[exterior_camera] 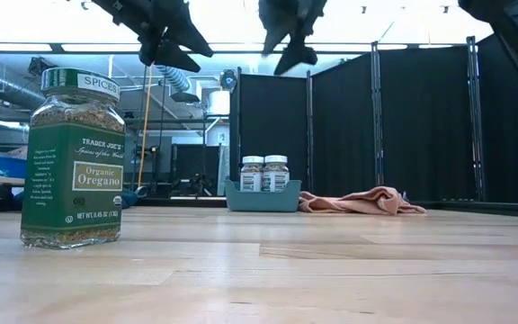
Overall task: Sort spices by type
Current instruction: Put the green seasoning bottle into the blue green bin
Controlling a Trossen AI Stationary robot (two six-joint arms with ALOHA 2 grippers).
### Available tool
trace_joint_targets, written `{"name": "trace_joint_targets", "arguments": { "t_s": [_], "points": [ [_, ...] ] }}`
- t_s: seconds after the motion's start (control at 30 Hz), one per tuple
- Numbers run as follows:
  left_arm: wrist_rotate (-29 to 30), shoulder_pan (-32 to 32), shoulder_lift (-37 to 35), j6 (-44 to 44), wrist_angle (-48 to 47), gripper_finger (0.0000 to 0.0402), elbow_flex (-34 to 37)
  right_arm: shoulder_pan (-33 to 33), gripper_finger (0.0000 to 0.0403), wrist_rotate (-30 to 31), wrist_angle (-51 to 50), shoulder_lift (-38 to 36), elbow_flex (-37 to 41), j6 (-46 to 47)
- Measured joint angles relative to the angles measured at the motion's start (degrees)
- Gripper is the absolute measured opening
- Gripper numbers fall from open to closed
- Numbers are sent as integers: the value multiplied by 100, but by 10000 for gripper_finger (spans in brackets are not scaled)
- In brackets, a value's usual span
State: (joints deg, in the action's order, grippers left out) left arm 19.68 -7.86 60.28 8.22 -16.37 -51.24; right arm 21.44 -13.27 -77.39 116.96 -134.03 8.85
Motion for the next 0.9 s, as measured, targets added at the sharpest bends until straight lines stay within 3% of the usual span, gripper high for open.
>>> {"name": "trace_joint_targets", "arguments": {
  "t_s": [0.1,0.33,0.63,0.9],
  "points": [
    [-2,2,-3,121,-172,351,0,-328,279,-461,-347,-140,75,-62],
    [-4,2,-3,276,-347,351,2,-1461,272,-459,-815,-181,82,-313],
    [-4,2,-3,278,-334,351,2,-2696,261,704,41,-181,84,-1193],
    [-4,2,-3,298,-334,351,2,-2976,260,793,731,-181,100,-1493]
  ]
}}
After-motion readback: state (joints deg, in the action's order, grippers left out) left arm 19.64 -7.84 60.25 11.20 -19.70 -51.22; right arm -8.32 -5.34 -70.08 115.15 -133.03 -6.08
